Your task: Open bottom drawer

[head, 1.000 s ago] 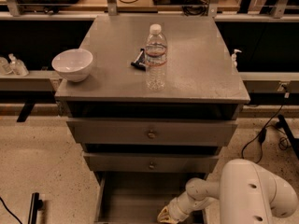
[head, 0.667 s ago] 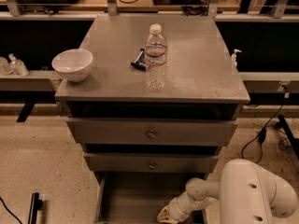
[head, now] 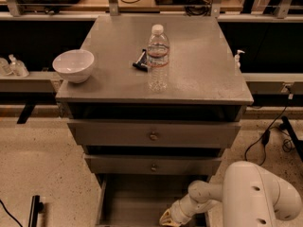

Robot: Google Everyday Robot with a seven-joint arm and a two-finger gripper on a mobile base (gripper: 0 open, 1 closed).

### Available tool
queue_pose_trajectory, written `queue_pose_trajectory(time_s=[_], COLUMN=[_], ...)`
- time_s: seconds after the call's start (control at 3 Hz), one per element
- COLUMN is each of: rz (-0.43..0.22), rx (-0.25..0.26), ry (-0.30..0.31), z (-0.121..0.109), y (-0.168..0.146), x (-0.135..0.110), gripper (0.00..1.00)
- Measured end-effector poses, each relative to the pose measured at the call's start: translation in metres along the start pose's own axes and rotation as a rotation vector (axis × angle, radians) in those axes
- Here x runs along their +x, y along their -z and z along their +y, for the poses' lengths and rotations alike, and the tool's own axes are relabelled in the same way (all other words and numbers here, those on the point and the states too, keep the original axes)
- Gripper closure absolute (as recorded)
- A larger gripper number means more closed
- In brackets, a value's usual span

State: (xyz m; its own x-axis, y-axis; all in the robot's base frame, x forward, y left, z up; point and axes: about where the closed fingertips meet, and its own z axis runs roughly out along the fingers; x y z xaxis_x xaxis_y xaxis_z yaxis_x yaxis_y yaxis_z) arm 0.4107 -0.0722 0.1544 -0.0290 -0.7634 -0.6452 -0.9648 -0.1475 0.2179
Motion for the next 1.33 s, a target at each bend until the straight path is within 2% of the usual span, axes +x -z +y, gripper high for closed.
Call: queue_pose_trajectory(time_s=[0.33, 0.67, 1.0, 1.33], rz=[0.0, 0.0, -0.037, -0.059], rx=[0.0, 0.0, 0.07, 0.116], ry=[0.0, 0.0, 0.005, 0.01], z=[0.0, 0.0, -0.0051, -0.0084], y=[0.0, 0.0, 0.0, 0.0028], x=[0.0, 0.0, 0.0036, 0.0044], gripper=[0.53, 0.57, 0.75, 0.98])
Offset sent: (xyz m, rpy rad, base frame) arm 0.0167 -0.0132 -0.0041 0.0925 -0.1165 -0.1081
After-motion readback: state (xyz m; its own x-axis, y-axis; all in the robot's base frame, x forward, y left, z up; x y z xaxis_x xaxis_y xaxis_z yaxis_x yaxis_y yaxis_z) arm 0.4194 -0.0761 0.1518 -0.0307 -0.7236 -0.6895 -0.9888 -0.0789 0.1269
